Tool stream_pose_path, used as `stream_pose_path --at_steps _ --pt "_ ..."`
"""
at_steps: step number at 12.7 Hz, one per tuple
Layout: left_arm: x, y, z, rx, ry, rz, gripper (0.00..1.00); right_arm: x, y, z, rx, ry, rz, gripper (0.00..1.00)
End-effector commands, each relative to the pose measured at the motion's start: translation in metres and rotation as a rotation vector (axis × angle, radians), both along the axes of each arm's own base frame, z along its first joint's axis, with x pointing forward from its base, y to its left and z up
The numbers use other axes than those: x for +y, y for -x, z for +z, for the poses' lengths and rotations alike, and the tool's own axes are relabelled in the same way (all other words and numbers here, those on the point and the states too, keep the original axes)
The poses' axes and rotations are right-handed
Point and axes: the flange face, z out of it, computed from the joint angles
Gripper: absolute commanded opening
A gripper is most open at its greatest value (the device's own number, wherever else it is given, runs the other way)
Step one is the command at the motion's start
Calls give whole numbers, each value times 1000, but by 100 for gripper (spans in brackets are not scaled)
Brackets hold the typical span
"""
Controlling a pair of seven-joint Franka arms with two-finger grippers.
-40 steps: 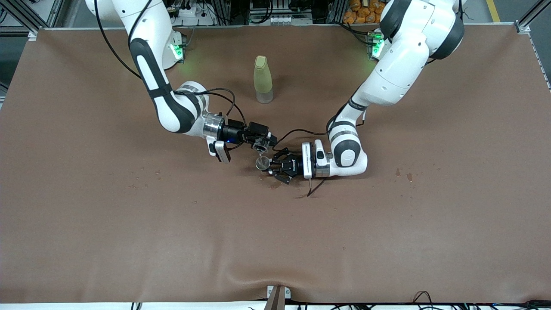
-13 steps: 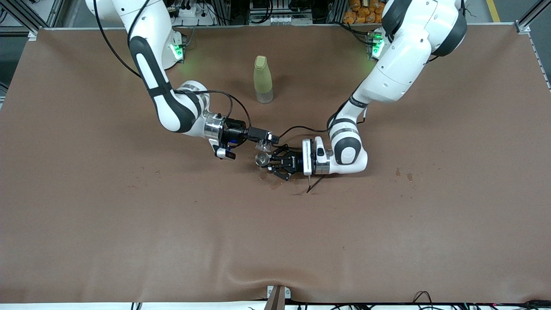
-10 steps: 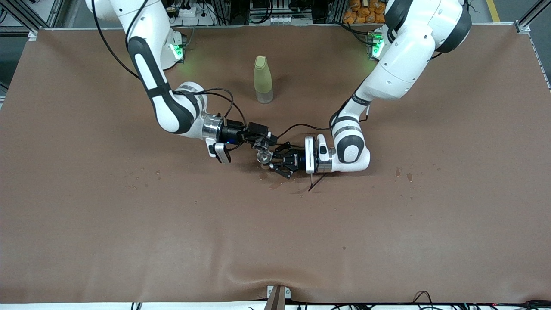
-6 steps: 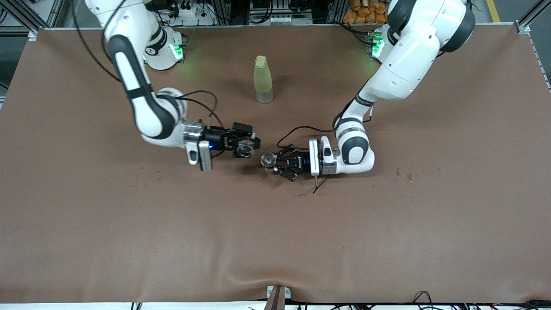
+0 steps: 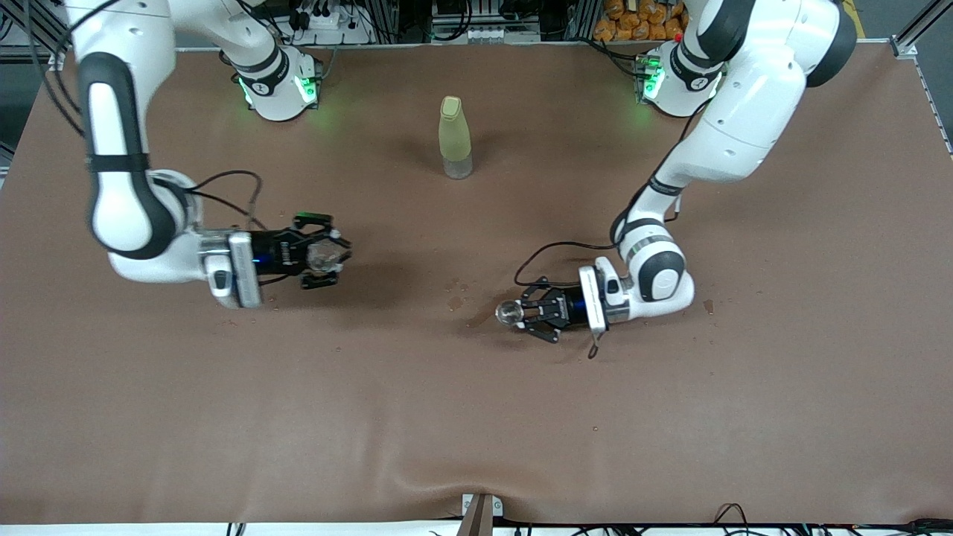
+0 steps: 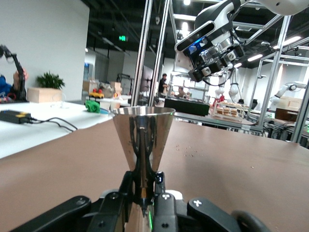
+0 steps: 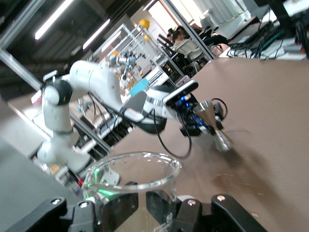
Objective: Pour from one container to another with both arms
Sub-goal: 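Move the jigger and beaker apart and lower them onto the table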
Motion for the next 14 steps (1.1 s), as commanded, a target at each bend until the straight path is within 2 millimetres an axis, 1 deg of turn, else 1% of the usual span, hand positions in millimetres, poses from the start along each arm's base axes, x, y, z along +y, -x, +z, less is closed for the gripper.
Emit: stream_pose_path --at_steps 1,2,3,4,5,8,9,10,11,13,14 --pt "55 -10 38 31 -114 -20 0 -43 -6 13 -187 14 45 0" --pt "93 -15 41 24 -140 -16 0 -63 -7 15 -262 16 55 0" --pt "124 -18 40 17 -143 -28 0 -81 -7 15 -341 17 67 0" --pt "156 -19 39 11 -111 -49 0 -98 -8 15 -417 5 68 0" --pt "185 -20 39 8 -81 -60 0 -115 -6 10 -487 -10 67 0" --pt "276 -18 35 -15 -90 -106 0 -160 -2 -13 -666 -36 76 0" --pt "305 -17 27 -48 -118 -134 0 -177 -2 -22 -722 -46 76 0" --pt "329 -12 12 -79 -131 -148 0 -193 -1 -32 -751 -65 83 0" --pt "347 -8 2 -114 -128 -139 0 -208 1 -47 -774 -85 93 0" --pt "360 1 -21 -163 -133 -143 0 -227 0 -76 -820 -115 108 0" --pt "373 9 -39 -200 -123 -125 0 -233 1 -88 -843 -113 108 0"
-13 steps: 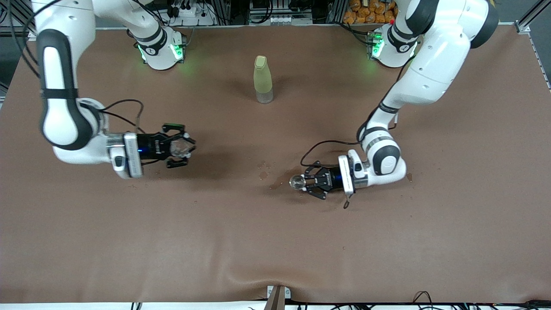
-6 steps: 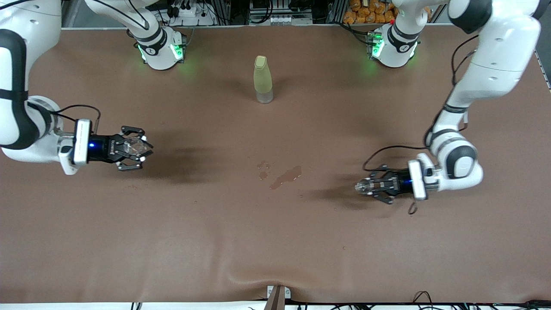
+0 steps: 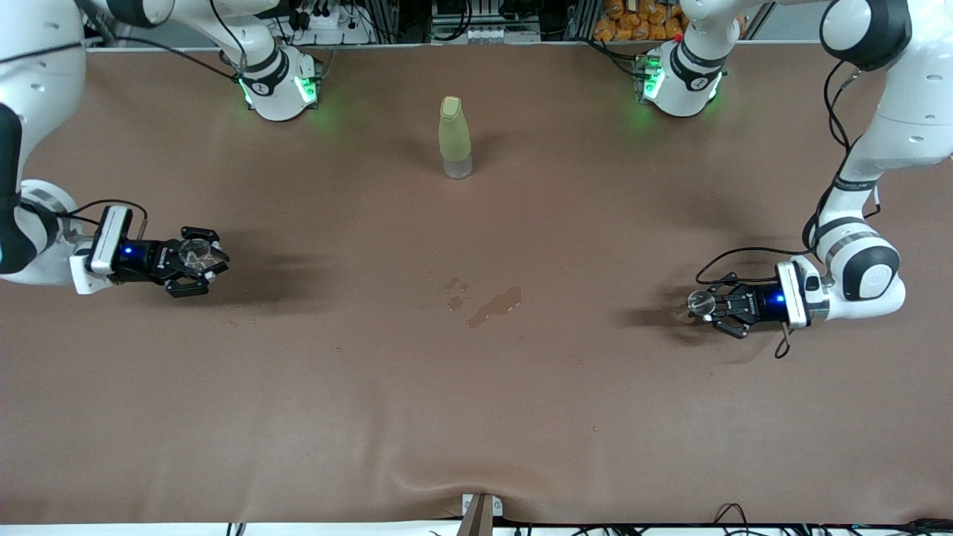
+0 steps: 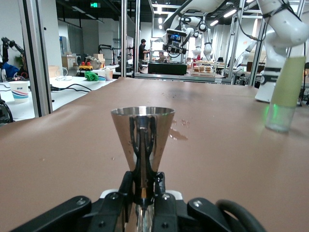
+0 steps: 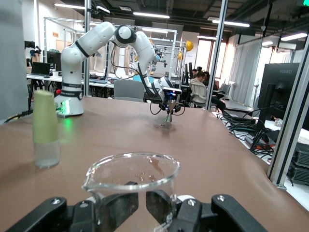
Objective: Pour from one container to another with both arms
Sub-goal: 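Move the jigger and beaker apart and lower them onto the table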
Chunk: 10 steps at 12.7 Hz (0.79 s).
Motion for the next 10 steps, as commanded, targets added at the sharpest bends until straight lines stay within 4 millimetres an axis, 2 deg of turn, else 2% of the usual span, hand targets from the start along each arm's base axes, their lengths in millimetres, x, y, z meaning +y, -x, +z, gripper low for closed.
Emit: stream_pose_path --at_steps 1,4,5,8,10 --pt "18 13 -35 -63 42 -11 0 -13 -5 -33 -53 -1 45 0" --pt "27 16 -35 -39 33 -16 0 -13 2 -77 -72 -1 57 0" --pt "34 18 -36 2 33 2 0 -7 3 -91 -79 -5 65 0" --pt "38 19 -34 68 42 12 0 9 6 -133 -66 5 70 0" --pt "39 21 -34 72 32 0 21 14 6 -155 -69 34 47 0"
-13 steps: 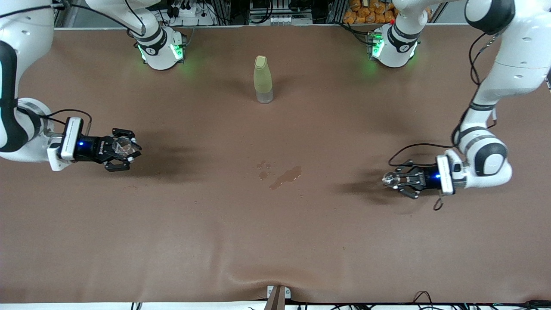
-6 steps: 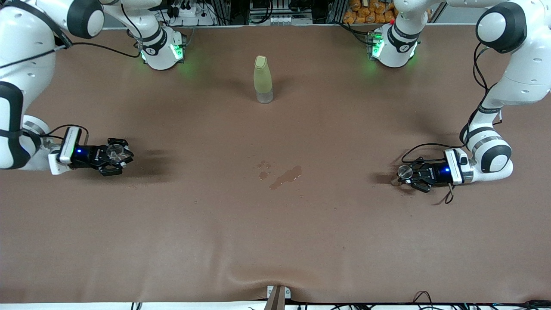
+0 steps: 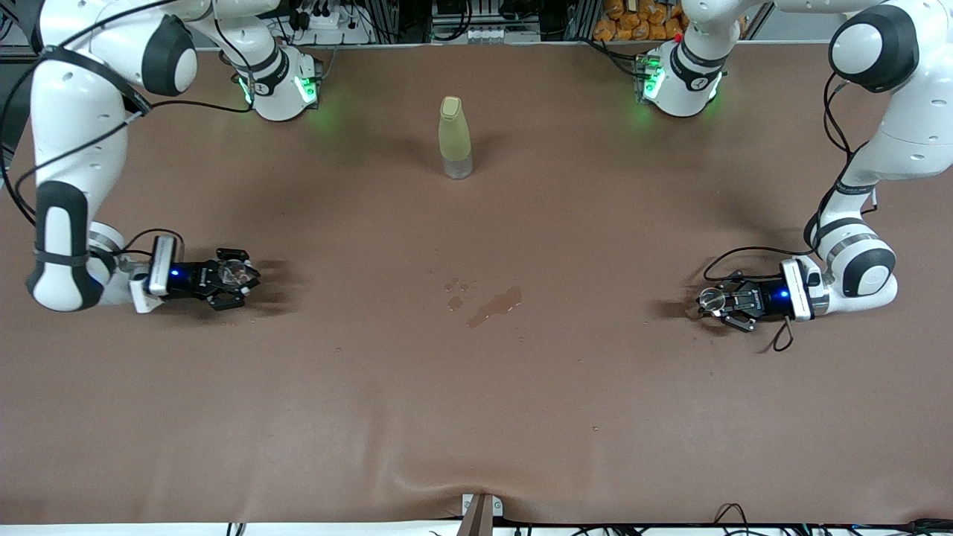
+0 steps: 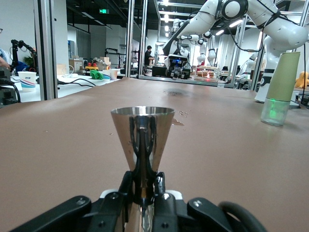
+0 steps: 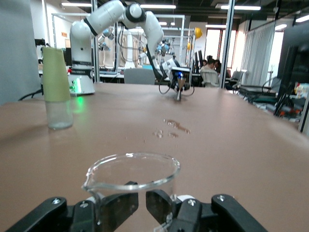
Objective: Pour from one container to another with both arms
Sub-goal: 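Move the jigger and beaker apart and lower them onto the table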
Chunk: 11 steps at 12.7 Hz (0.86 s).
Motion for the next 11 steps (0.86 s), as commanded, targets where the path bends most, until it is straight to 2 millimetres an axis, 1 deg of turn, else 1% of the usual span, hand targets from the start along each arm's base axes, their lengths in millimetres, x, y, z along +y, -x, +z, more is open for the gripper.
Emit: stream_pose_path --at_steps 1,2,3,6,8,9,11 --pt "2 1 6 15 1 -28 25 0 0 -29 -172 -6 8 0" --pt "3 1 7 11 0 -28 30 5 -1 -37 -187 11 7 0" --pt "3 1 6 6 -1 -30 33 7 0 -42 -188 15 6 0" --pt "5 2 7 4 -10 -40 37 8 0 -50 -214 -1 -19 0" --pt "5 2 7 4 -11 -41 42 4 -2 -55 -219 38 -30 0" --pt "10 3 7 8 -11 -32 45 9 -5 -56 -225 40 -26 0" --pt "11 4 11 29 13 -38 45 9 -6 -58 -230 59 -31 0"
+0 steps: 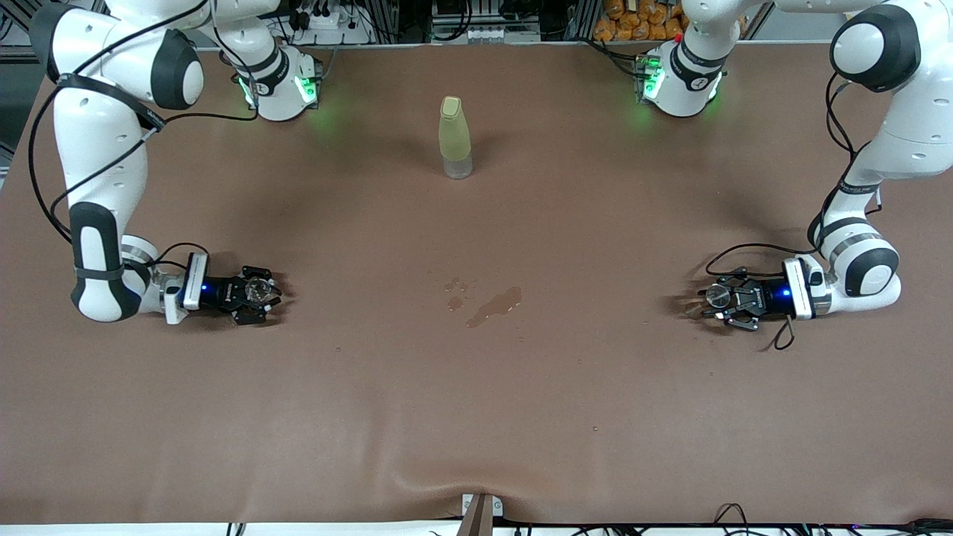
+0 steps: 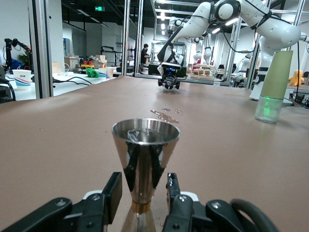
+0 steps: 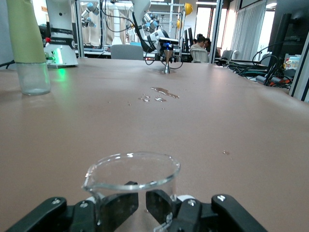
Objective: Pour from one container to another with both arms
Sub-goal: 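Move the jigger and beaker apart and lower them onto the table, then open both grippers to release the jigger and the beaker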
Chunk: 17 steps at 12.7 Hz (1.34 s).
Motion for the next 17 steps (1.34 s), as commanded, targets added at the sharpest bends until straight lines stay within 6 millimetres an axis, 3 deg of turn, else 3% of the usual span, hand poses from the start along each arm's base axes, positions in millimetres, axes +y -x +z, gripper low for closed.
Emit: stream_pose_path --at_steps 1,4,5,6,9,11,14,16,17 --pt "19 3 12 39 -2 -19 46 -3 4 -12 -211 -16 35 0" --pt "44 -4 31 101 -118 -118 46 -3 5 -14 -195 -16 32 0" --pt "49 -6 34 100 -127 -121 46 -3 5 -14 -190 -17 32 31" --pt "53 -7 36 100 -132 -115 46 -3 5 -14 -174 -17 28 50" --pt "65 -20 54 177 -164 -77 46 -3 6 -14 -96 -22 10 91" --pt "76 -32 90 271 -260 -67 47 -3 6 -14 -94 -25 9 97" --pt "98 -51 155 376 -506 -61 59 -11 6 -12 -82 -22 -7 100" --pt "110 -55 206 420 -639 -13 65 -27 9 -10 7 8 -37 100" --pt "103 -58 230 453 -697 14 69 -39 11 -8 54 38 -43 100"
